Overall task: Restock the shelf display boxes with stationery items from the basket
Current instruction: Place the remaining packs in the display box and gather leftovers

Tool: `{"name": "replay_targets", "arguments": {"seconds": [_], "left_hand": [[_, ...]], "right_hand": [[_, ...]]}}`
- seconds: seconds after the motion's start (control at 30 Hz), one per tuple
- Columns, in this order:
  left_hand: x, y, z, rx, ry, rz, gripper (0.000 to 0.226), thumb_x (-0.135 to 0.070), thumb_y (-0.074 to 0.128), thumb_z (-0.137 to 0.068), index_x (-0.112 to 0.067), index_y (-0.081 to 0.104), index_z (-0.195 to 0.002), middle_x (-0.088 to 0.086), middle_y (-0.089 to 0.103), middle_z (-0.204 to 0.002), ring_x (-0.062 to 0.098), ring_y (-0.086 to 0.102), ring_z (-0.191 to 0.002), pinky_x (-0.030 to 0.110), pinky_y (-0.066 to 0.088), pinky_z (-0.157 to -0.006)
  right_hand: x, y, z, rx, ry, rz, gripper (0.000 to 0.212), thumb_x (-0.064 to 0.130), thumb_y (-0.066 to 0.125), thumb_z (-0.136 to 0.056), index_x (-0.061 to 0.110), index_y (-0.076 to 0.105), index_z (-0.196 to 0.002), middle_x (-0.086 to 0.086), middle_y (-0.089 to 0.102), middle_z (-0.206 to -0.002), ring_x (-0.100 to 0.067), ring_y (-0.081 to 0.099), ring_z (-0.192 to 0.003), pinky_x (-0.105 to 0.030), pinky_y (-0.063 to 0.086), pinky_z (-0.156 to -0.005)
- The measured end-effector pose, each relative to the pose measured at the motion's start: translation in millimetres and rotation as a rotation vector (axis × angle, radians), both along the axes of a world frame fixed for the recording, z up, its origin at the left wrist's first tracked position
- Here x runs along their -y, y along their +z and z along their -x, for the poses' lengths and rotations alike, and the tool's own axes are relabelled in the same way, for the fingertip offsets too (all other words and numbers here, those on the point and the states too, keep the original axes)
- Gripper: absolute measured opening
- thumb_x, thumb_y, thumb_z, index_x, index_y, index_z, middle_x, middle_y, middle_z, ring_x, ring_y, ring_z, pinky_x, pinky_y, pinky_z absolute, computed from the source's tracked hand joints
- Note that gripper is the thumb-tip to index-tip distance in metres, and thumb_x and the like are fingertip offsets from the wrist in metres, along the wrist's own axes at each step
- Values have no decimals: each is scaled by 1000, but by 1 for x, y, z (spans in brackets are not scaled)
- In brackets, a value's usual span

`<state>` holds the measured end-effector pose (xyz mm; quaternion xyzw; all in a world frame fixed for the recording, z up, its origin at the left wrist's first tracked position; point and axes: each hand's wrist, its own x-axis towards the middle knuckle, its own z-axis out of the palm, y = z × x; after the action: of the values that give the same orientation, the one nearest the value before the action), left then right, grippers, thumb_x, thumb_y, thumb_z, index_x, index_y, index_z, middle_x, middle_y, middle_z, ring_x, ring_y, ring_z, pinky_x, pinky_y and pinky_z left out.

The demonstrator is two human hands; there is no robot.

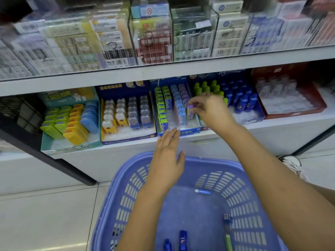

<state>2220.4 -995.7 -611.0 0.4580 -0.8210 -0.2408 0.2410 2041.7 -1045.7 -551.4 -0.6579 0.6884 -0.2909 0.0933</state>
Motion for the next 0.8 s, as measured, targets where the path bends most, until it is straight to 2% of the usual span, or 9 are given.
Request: {"name": "replay_targets", "arguments": {"seconds": [0.17,0.3,0.33,0.4,0.47,0.57,0.63,0.7,0.8], "left_hand": [[1,0,-2,7,-29,-16,61,-17,51,-94,-17,24,-149,-6,20,-157,9,8,-146,12,3,-110],[-1,3,-6,-19,-60,-43,58,-16,50,-95,-17,27,-148,-7,22,-156,7,11,-145,6,5,-107],[-4,2,-8,-74,-45,-37,54,-16,50,-94,-17,35,-146,-6,30,-153,7,19,-143,5,10,-105],[-10,-4,-11,-214,17,15,38,-17,50,-94,-17,54,-131,-3,53,-136,8,45,-125,11,30,-100],[-16,-18,-12,-261,45,3,23,-15,51,-92,-15,65,-110,-1,64,-111,11,58,-101,21,44,-87],[-25,-58,-9,21,-36,-253,15,-11,54,-89,-9,68,-95,9,70,-96,23,65,-90,32,50,-79],[-35,-92,-10,306,-134,-476,18,-12,54,-88,-7,68,-97,13,71,-99,27,65,-95,34,51,-81],[-46,-124,-19,506,-203,-633,20,-15,57,-88,-9,68,-103,11,69,-108,25,63,-101,31,50,-85],[-50,-156,-42,563,-148,-702,25,-17,58,-88,-9,63,-112,11,63,-119,25,57,-110,28,44,-89]], "right_hand": [[18,12,-3,-14,-17,-227,27,10,65,-87,9,68,-114,-11,69,-114,-21,64,-103,-17,41,-86],[19,24,-9,-131,-26,-329,30,13,64,-88,9,66,-118,-10,64,-121,-22,60,-109,-24,44,-95],[11,25,-11,-155,-37,-273,32,15,65,-87,9,65,-118,-12,63,-119,-24,60,-105,-27,46,-91],[-21,19,-13,-67,-96,-107,35,24,71,-82,7,61,-110,-9,62,-99,-23,58,-86,-30,43,-70],[-60,0,-18,57,-120,-163,31,36,71,-80,13,55,-94,-1,59,-78,-18,55,-70,-29,37,-56],[-110,-56,-26,-153,-4,-690,23,35,60,-85,12,61,-81,-9,66,-86,-28,61,-83,-30,42,-65],[-135,-96,-27,-236,7,-992,21,28,51,-90,11,63,-94,-10,65,-104,-27,61,-98,-29,43,-74],[-150,-131,-21,-252,-37,-1146,31,22,46,-93,6,58,-117,-12,60,-124,-26,58,-113,-30,46,-86],[-150,-156,-8,-187,-157,-1143,35,17,45,-92,5,52,-125,-14,56,-130,-29,55,-118,-33,45,-94]]}}
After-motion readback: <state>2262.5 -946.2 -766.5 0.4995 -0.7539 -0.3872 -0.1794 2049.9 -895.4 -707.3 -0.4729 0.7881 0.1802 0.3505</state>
